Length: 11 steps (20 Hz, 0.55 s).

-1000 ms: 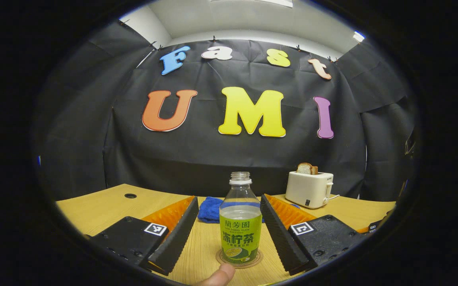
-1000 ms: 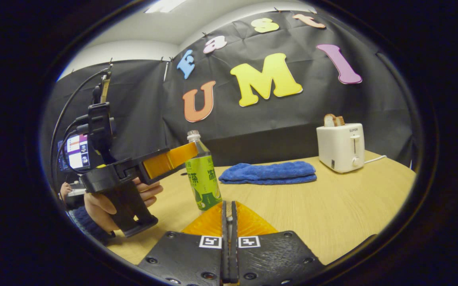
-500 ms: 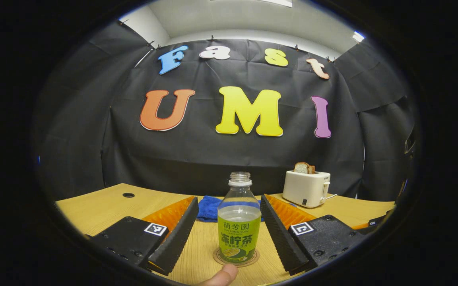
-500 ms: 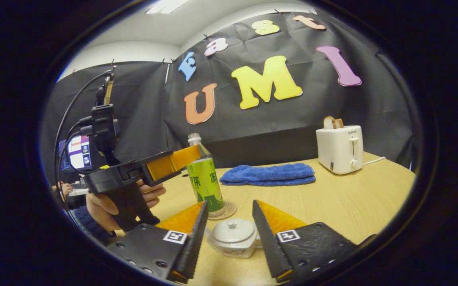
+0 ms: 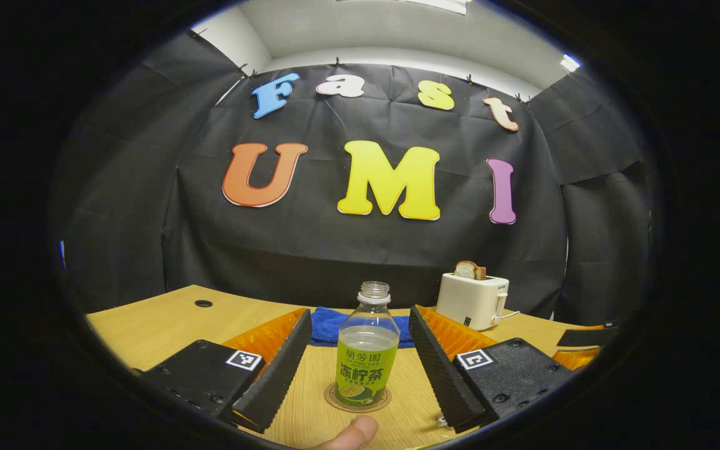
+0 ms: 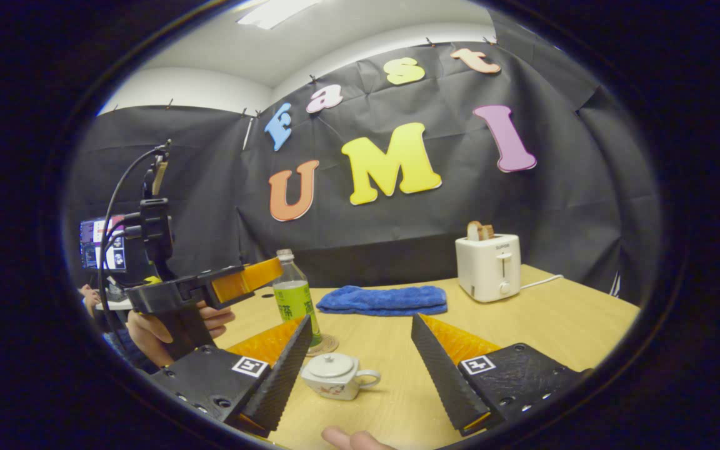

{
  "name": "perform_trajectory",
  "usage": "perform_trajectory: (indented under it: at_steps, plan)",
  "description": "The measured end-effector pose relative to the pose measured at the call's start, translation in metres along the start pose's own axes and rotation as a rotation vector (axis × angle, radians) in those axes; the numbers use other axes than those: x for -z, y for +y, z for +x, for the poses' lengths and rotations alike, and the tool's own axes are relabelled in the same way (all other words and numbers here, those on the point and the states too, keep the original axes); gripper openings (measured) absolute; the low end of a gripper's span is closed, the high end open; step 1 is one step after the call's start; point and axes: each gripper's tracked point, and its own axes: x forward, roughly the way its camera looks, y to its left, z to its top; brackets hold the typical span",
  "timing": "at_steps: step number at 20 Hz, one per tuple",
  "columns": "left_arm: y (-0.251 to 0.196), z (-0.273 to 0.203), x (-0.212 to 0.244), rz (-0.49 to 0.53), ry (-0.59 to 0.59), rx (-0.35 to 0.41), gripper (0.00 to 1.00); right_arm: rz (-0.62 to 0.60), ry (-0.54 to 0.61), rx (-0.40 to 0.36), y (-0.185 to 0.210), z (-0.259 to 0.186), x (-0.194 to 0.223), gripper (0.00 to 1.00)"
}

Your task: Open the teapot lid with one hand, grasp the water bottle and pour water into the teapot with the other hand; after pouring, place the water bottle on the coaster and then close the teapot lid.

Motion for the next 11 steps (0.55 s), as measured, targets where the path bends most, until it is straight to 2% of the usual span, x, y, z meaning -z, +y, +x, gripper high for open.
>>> perform_trajectory:
  at_steps: [2, 3, 6, 8, 11]
  plan:
    - [0.006, -0.023, -0.006, 0.030, -0.005, -0.046, 0.97, -0.009, -0.027, 0.027, -0.009, -0.015, -0.011, 0.92]
    - [0.008, -0.035, -0.009, 0.048, -0.007, -0.073, 0.97, -0.016, -0.036, 0.045, -0.015, -0.022, -0.015, 0.96]
    - [0.013, -0.076, -0.015, 0.069, -0.018, -0.130, 0.97, -0.097, -0.057, 0.115, -0.029, -0.037, -0.035, 0.96]
    - [0.013, -0.092, -0.009, 0.067, 0.008, -0.137, 0.97, -0.139, -0.089, 0.136, -0.031, -0.044, -0.047, 0.96]
    - [0.015, -0.107, 0.012, 0.098, 0.069, -0.127, 0.97, -0.206, -0.083, 0.179, -0.041, -0.046, -0.042, 0.95]
